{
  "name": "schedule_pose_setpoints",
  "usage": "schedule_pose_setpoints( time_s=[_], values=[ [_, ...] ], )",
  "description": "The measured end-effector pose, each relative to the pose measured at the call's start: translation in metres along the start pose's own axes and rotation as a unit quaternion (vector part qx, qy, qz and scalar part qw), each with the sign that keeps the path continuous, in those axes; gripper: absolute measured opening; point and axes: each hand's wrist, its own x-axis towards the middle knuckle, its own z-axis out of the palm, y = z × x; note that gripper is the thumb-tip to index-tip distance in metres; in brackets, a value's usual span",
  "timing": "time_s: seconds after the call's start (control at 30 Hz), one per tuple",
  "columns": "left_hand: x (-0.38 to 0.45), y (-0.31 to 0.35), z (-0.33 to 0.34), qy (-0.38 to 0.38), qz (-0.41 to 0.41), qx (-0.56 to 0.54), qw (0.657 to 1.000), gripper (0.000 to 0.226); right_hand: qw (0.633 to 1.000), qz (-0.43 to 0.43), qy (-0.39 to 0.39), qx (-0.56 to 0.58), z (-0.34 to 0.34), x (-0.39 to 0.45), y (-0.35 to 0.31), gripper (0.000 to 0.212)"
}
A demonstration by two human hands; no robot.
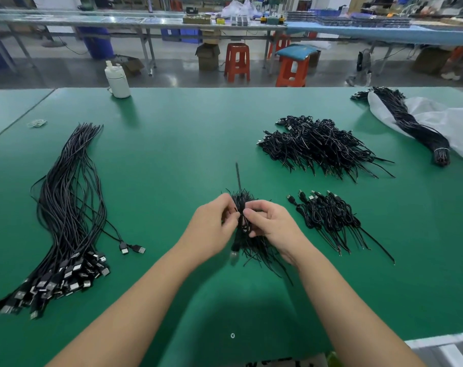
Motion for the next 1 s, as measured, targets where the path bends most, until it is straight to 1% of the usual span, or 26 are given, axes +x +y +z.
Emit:
schedule_pose_setpoints(
  time_s=[0.03,0.07,0.13,0.17,0.2,0.23,0.27,0.3,0.37,0.4,0.47,0.53,0.57,0.6,0.63,0.67,0.7,0.77,0.83,0.87,0.93,1.0],
  values=[
    [-0.001,0.0,-0.001,0.005,0.054,0.061,0.997,0.011,1.0,0.007,0.003,0.01,0.001,-0.001,0.0,0.018],
    [-0.002,0.001,-0.001,0.015,0.117,0.13,0.985,0.009,1.0,0.009,0.008,0.02,0.003,-0.001,0.001,0.017],
    [-0.004,0.002,-0.001,0.032,0.226,0.235,0.945,0.004,1.0,0.007,0.006,0.027,0.003,-0.001,0.002,0.012],
    [-0.004,0.001,-0.002,0.033,0.257,0.259,0.93,0.002,1.0,0.006,-0.001,0.031,0.002,-0.002,0.001,0.008],
    [-0.004,0.0,-0.003,0.029,0.268,0.267,0.925,0.008,0.999,0.006,-0.011,0.039,0.001,-0.002,0.001,0.006],
    [-0.004,-0.001,-0.004,0.022,0.263,0.257,0.93,0.01,0.998,0.008,-0.021,0.052,-0.001,-0.002,0.001,0.009],
    [-0.004,-0.003,-0.004,0.019,0.235,0.228,0.945,0.008,0.997,0.013,-0.034,0.071,-0.003,-0.003,0.002,0.016],
    [-0.005,-0.004,-0.004,0.018,0.193,0.181,0.964,0.004,0.994,0.019,-0.053,0.093,-0.005,-0.003,0.002,0.021],
    [-0.003,-0.008,-0.004,0.017,0.088,0.065,0.994,0.006,0.988,0.023,-0.092,0.119,-0.007,-0.005,0.003,0.028],
    [-0.002,-0.01,-0.003,0.01,0.041,0.011,0.999,0.009,0.989,0.013,-0.099,0.107,-0.007,-0.005,0.003,0.031],
    [0.002,-0.01,-0.003,-0.009,-0.019,-0.057,0.998,0.013,0.997,-0.028,-0.071,0.028,-0.006,-0.006,0.002,0.034],
    [0.005,-0.011,-0.002,-0.044,-0.055,-0.113,0.991,0.013,0.996,-0.064,-0.042,-0.035,-0.005,-0.006,-0.001,0.027],
    [0.004,-0.01,-0.002,-0.057,-0.063,-0.14,0.986,0.013,0.996,-0.072,-0.038,-0.035,-0.004,-0.006,-0.003,0.023],
    [0.004,-0.01,-0.001,-0.062,-0.061,-0.152,0.985,0.014,0.996,-0.074,-0.034,-0.029,-0.003,-0.007,-0.003,0.02],
    [0.003,-0.009,-0.001,-0.056,-0.046,-0.137,0.988,0.015,0.997,-0.069,-0.023,-0.025,-0.002,-0.006,-0.003,0.016],
    [0.002,-0.009,-0.002,-0.042,-0.021,-0.099,0.994,0.014,0.998,-0.06,-0.009,-0.021,-0.001,-0.005,-0.002,0.013],
    [0.0,-0.008,-0.002,-0.026,0.012,-0.057,0.998,0.013,0.999,-0.049,0.002,-0.012,0.0,-0.004,-0.002,0.011],
    [-0.003,-0.005,-0.003,-0.012,0.099,0.012,0.995,0.013,0.999,-0.027,0.005,0.017,0.002,-0.004,-0.001,0.013],
    [-0.005,-0.003,-0.002,-0.017,0.178,0.091,0.98,0.011,0.999,-0.019,0.005,0.026,0.003,-0.005,0.0,0.014],
    [-0.005,-0.003,-0.001,-0.017,0.197,0.112,0.974,0.009,0.999,-0.021,0.002,0.024,0.003,-0.006,0.001,0.011],
    [-0.007,-0.003,0.001,-0.01,0.184,0.083,0.979,0.009,0.999,-0.029,-0.009,0.029,0.002,-0.007,0.002,0.006],
    [-0.009,-0.005,0.001,0.005,0.124,0.018,0.992,0.013,0.998,-0.031,-0.032,0.053,0.0,-0.008,0.002,0.013]
  ],
)
